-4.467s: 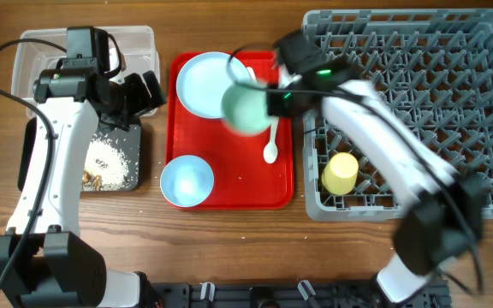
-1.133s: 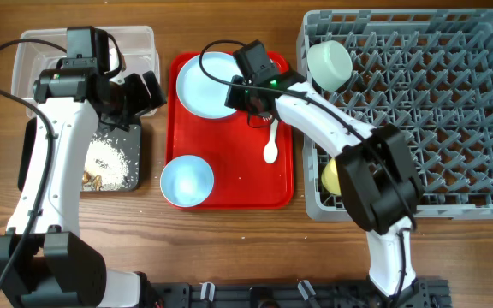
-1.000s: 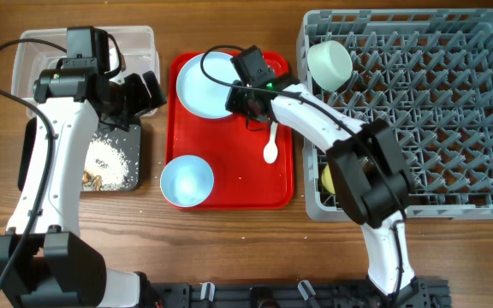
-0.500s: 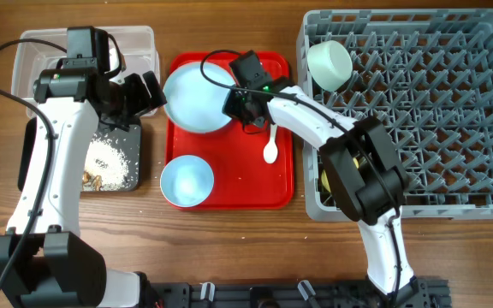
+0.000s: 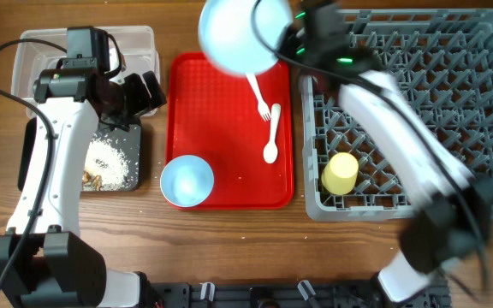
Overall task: Sort waste into correct bins and load items into the dishwasher rack
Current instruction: 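Grasp the light-blue plate with the right gripper and lift it into the rack, then hold the plate upright in the rack's back slots with the right gripper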
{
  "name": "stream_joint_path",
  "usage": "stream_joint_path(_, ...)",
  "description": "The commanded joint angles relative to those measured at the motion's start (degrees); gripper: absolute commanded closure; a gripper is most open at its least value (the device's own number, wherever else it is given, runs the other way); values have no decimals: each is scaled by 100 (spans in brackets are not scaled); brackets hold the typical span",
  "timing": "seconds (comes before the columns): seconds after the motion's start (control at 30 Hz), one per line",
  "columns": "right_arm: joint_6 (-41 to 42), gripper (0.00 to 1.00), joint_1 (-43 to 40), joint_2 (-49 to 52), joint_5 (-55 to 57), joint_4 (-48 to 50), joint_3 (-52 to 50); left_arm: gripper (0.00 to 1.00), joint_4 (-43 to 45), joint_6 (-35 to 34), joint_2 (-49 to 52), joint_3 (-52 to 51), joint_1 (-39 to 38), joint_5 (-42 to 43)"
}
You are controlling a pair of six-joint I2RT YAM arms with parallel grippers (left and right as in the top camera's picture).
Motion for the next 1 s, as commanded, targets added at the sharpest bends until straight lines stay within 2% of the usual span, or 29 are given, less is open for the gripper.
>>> stream_joint_path(0.0, -942, 96, -66, -1362, 2135, -186, 63, 0, 15, -9, -42, 85, 17, -31)
stream_joint_path(0.13, -2444, 96, -131, -1941, 4155, -310, 63, 0, 15, -9, -42, 85, 17, -31)
stream_joint_path(0.23, -3303, 96, -258, -1926, 5049, -540, 61, 0, 15, -9, -42, 85, 17, -31)
stream_joint_path(0.57, -3821, 96, -1003, -824, 5176, -1071, 50, 0, 15, -9, -42, 85, 17, -31)
stream_joint_path(0.67, -4068, 96, -1036, -378, 5178, -1067, 50, 0, 15, -9, -42, 85, 17, -31)
stream_joint_path(0.97, -4054, 96, -1036, 682, 4769, -1176, 50, 0, 15, -9, -42, 85, 17, -31)
